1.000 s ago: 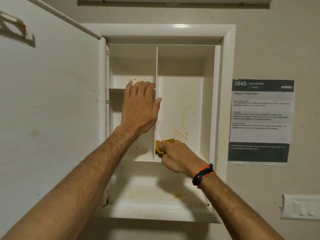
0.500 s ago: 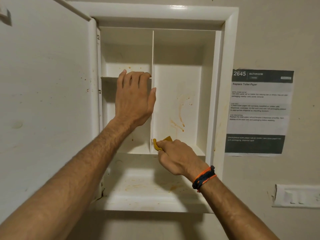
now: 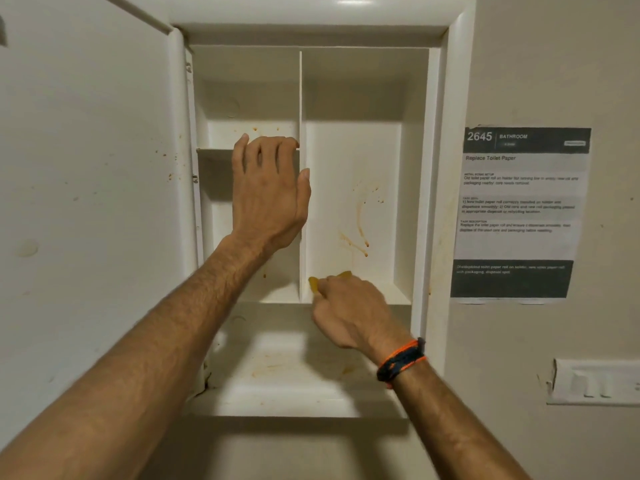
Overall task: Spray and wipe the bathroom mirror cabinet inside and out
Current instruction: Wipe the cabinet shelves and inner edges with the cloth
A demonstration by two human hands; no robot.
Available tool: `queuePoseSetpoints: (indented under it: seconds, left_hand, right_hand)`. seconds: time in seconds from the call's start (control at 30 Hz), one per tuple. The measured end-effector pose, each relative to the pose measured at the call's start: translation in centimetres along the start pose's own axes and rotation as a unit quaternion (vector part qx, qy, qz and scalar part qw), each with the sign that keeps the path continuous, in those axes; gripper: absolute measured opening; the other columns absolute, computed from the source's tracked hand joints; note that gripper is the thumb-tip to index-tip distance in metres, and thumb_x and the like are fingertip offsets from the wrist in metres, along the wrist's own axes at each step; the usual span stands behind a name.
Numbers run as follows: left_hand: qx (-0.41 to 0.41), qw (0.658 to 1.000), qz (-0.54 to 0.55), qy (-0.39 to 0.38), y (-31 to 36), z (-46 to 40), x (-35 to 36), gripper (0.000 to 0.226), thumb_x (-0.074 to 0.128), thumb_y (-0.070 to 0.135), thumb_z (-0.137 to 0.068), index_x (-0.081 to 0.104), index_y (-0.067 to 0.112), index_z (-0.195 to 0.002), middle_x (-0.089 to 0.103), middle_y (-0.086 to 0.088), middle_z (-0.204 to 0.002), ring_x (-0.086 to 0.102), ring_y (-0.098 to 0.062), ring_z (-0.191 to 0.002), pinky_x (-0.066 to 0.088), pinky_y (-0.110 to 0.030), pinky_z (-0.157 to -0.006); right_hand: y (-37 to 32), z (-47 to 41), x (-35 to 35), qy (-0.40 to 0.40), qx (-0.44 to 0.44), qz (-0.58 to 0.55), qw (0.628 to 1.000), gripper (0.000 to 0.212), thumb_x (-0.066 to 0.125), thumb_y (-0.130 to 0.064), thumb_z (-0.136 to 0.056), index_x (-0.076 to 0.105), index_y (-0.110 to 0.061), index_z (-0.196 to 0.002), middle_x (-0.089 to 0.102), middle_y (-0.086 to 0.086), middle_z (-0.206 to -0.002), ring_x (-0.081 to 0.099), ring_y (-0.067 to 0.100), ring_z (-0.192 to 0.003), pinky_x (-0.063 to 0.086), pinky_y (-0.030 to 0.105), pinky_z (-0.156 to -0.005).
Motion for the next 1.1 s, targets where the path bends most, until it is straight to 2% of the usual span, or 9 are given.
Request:
queuePoseSetpoints:
  seconds: [0.1, 0.3, 0.5, 0.57, 0.67, 0.8, 0.9, 1.0, 1.1]
  left_hand:
    - [0.002, 1.0, 0.001, 0.005, 0.0, 0.1, 0.1, 0.037, 0.04, 0.033, -0.094, 0.051, 0.008, -0.119, 0.054, -0.01, -0.116, 0.048, -0.029, -0.112, 0.02, -0.048, -0.116]
    - [0.01, 1.0, -0.009, 0.002, -0.4, -0.1, 0.3, 0.039, 0.04, 0.036, -0.095, 0.05, 0.009, -0.119, 0.054, -0.012, -0.116, 0.048, -0.03, -0.112, 0.024, -0.048, -0.114]
    - [0.006, 1.0, -0.004, 0.005, -0.5, 0.0, 0.4, 0.039, 0.04, 0.037, -0.094, 0.05, 0.009, -0.119, 0.054, -0.013, -0.116, 0.048, -0.031, -0.112, 0.023, -0.048, -0.115]
    - [0.007, 1.0, -0.003, 0.007, -0.5, 0.0, 0.4, 0.038, 0.04, 0.036, -0.094, 0.05, 0.01, -0.119, 0.053, -0.012, -0.116, 0.047, -0.03, -0.111, 0.023, -0.048, -0.114]
    - [0.009, 1.0, -0.004, 0.011, -0.4, 0.0, 0.5, 0.035, 0.04, 0.035, -0.094, 0.049, 0.01, -0.117, 0.052, -0.011, -0.114, 0.046, -0.029, -0.11, 0.022, -0.048, -0.115]
    - [0.006, 1.0, -0.002, 0.021, -0.3, 0.0, 0.6, 0.033, 0.04, 0.033, -0.093, 0.048, 0.01, -0.115, 0.05, -0.011, -0.112, 0.046, -0.029, -0.108, 0.022, -0.048, -0.114]
    - [0.007, 1.0, 0.003, 0.023, -0.4, 0.1, 0.7, 0.032, 0.041, 0.033, -0.092, 0.047, 0.01, -0.114, 0.05, -0.01, -0.111, 0.045, -0.029, -0.107, 0.022, -0.048, -0.114]
    - [0.009, 1.0, 0.005, 0.022, -0.4, 0.0, 0.7, 0.032, 0.041, 0.033, -0.092, 0.047, 0.011, -0.114, 0.049, -0.009, -0.111, 0.045, -0.028, -0.107, 0.023, -0.048, -0.114]
    - [0.007, 1.0, 0.004, 0.022, -0.5, 0.1, 0.7, 0.032, 0.041, 0.033, -0.092, 0.047, 0.011, -0.114, 0.049, -0.009, -0.111, 0.045, -0.028, -0.107, 0.023, -0.047, -0.114]
  right_hand:
    - [-2.0, -0.4, 0.5, 0.032, -0.017, 0.024, 0.999, 0.051, 0.017, -0.053, -0.102, 0.043, -0.018, -0.077, 0.056, 0.006, -0.082, 0.046, 0.024, -0.08, 0.033, 0.034, -0.07]
    - [0.7, 1.0, -0.3, 0.014, -0.034, 0.038, 0.999, 0.046, 0.019, -0.047, -0.104, 0.054, -0.017, -0.1, 0.059, 0.001, -0.099, 0.048, 0.019, -0.085, 0.039, 0.034, -0.073]
    - [4.3, 2.0, -1.5, -0.05, 0.028, 0.093, 0.994, 0.052, 0.022, -0.051, -0.102, 0.051, -0.013, -0.123, 0.057, 0.004, -0.116, 0.053, 0.024, -0.109, 0.045, 0.041, -0.091]
    - [4.2, 2.0, -1.6, -0.077, 0.012, 0.107, 0.991, 0.042, 0.031, -0.046, -0.102, 0.05, -0.014, -0.119, 0.056, 0.003, -0.108, 0.052, 0.022, -0.1, 0.046, 0.039, -0.089]
    - [4.2, 2.1, -2.3, -0.079, -0.013, 0.127, 0.989, 0.016, 0.048, -0.024, -0.095, 0.051, -0.016, -0.108, 0.058, 0.001, -0.101, 0.053, 0.02, -0.089, 0.049, 0.036, -0.081]
    - [4.3, 2.4, -2.5, -0.065, -0.02, 0.129, 0.989, 0.022, 0.048, -0.011, -0.093, 0.055, -0.018, -0.113, 0.061, 0.004, -0.1, 0.058, 0.022, -0.088, 0.048, 0.034, -0.075]
    - [4.7, 2.0, -2.6, -0.081, -0.019, 0.09, 0.992, 0.032, 0.046, -0.011, -0.095, 0.056, -0.02, -0.124, 0.064, 0.004, -0.109, 0.06, 0.023, -0.095, 0.051, 0.038, -0.085]
    - [5.6, 1.3, -2.9, -0.083, 0.037, -0.007, 0.996, 0.041, 0.047, -0.011, -0.096, 0.055, -0.025, -0.134, 0.062, 0.006, -0.12, 0.06, 0.023, -0.106, 0.051, 0.038, -0.095]
    - [6.4, 0.1, -4.9, 0.053, 0.093, -0.116, 0.987, 0.03, 0.051, -0.011, -0.096, 0.063, -0.017, -0.122, 0.066, 0.007, -0.109, 0.062, 0.021, -0.098, 0.055, 0.026, -0.08]
Point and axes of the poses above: each hand's wrist, its own z-axis away from the middle knuckle, its own x-axis out of the palm, y = z × x, the point moved 8 cm from there along -z, towards the middle knuckle
